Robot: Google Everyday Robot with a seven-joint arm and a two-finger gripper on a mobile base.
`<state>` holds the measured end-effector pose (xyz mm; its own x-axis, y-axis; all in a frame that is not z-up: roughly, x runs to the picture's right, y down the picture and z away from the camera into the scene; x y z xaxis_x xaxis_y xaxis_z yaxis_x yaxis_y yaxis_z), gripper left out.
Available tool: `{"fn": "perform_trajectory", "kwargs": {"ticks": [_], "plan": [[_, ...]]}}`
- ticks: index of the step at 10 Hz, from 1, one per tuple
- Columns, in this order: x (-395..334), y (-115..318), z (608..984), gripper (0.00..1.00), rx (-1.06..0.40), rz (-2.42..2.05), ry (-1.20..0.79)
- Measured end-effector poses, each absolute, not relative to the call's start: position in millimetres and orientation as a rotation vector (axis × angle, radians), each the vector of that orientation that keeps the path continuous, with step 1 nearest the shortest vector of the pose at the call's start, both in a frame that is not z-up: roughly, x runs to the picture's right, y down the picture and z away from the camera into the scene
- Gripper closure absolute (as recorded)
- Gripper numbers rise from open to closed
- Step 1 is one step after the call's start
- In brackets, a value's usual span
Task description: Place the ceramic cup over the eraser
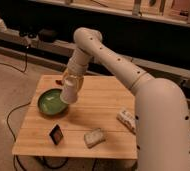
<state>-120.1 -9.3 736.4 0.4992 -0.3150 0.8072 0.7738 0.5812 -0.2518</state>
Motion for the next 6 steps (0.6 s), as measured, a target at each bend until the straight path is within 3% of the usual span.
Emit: {"fn": "perform_trajectory", "kwargs": {"ticks": [6], "plan": [[-141,18,695,1.00,-0.726,-0.888,-0.810]]}}
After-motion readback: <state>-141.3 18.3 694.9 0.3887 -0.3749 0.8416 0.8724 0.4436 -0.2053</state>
